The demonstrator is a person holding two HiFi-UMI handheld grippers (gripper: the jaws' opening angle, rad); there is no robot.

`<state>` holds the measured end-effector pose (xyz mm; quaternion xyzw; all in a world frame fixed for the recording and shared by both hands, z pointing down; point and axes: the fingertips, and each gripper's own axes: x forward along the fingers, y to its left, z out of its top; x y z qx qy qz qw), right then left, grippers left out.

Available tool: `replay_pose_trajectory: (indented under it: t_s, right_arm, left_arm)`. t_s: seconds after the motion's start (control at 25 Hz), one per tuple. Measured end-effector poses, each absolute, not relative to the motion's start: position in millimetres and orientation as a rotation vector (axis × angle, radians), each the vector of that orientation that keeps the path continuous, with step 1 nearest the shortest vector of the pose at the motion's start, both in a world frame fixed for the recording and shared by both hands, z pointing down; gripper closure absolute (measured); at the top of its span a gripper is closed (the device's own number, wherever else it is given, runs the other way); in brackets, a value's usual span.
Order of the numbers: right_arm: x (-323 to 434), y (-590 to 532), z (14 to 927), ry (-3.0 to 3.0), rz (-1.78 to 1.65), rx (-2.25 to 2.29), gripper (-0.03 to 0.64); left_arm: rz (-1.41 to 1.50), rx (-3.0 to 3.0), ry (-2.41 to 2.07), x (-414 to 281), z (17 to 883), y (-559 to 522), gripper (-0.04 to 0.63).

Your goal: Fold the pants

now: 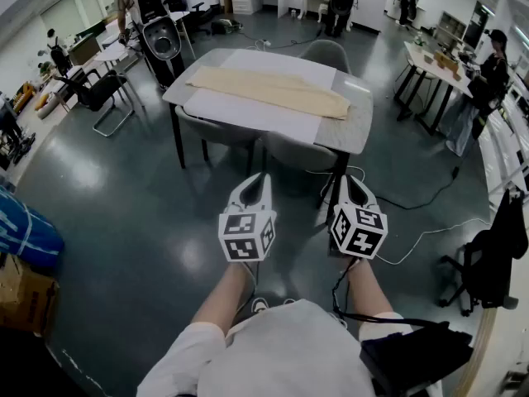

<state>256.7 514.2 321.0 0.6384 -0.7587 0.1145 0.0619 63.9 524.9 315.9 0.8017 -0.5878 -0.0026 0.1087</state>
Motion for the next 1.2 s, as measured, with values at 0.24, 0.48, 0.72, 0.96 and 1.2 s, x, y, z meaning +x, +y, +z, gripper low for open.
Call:
replay_pose_trajectory:
  t_s: [0.24,0.48,0.72,0.96,1.2]
  right_arm:
    - [255,514,321,-2.293,0.345,1.924,0.626]
    - [248,512,321,-2.291,0.385,1.924,0.624]
    - [237,504,324,-2.251,0.403,1.963,0.624]
    - [206,489,334,-2.21,0.397,1.986,0.624]
    - [186,462,350,-2.158,0.413,1.972,0.624]
  left_arm:
    - [-0.001,2.358,-1.733,62,314,525,0.586]
    - [0.017,2.352,-1.729,51,314,521,0.586]
    - [0.035,2.353,-1.717,28,319,514,0.586]
    - [0.064,2.358,-1.713,-16,330,496,0.586]
    - [0.058,2.303,-1.705,-46,350,467,0.586]
